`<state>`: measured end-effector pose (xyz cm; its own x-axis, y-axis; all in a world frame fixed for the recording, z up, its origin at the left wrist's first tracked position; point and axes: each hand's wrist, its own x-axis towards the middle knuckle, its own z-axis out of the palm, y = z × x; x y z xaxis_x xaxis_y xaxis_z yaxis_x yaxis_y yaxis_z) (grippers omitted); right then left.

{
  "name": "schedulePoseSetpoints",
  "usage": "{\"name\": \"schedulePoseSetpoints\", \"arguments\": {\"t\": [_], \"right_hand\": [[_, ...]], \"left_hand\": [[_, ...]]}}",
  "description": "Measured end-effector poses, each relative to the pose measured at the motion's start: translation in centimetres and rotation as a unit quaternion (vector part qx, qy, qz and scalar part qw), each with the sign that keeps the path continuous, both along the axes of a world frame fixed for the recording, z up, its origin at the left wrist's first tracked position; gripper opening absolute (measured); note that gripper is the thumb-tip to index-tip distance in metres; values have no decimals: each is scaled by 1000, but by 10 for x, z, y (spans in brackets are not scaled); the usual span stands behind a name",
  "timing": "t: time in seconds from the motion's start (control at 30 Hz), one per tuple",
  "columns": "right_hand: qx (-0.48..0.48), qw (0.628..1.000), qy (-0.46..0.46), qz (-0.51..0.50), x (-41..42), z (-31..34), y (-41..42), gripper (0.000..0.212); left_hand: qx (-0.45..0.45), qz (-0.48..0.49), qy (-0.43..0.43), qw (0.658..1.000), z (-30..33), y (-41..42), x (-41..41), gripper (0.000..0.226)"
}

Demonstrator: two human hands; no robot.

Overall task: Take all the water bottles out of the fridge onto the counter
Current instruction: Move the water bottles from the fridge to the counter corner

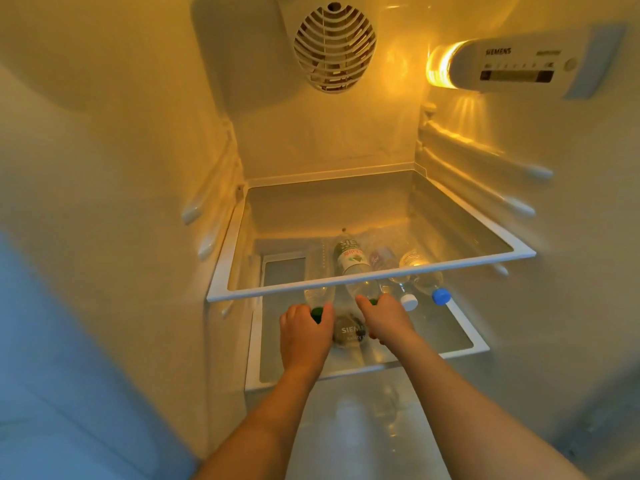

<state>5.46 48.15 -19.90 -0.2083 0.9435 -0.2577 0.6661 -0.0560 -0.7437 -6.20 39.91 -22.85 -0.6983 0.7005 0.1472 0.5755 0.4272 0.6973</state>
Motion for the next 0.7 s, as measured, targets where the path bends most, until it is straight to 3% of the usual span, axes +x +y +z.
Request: {"name": "schedulePoseSetpoints", "arguments": {"t": [0.17, 0.33, 0.5, 0.63, 0.7], "right_hand": [[47, 995, -87, -17, -7, -5, 0, 53], [45, 995, -83, -16, -6, -4, -2, 54], [-10, 997, 57, -55, 0, -5, -16, 63], [-27, 972, 196, -127, 6, 0, -43, 55], [-41, 954, 251, -160, 9, 1, -53, 63]], "left_hand": [[-6, 1, 23, 1000, -3, 4, -2, 41], [-25, 2, 31, 999, -1, 7, -4, 47], [6, -7, -28, 1000, 7, -6, 1, 35], [88, 25, -165, 982, 24, -32, 21, 40], [108, 55, -241, 963, 35, -45, 28, 43]]}}
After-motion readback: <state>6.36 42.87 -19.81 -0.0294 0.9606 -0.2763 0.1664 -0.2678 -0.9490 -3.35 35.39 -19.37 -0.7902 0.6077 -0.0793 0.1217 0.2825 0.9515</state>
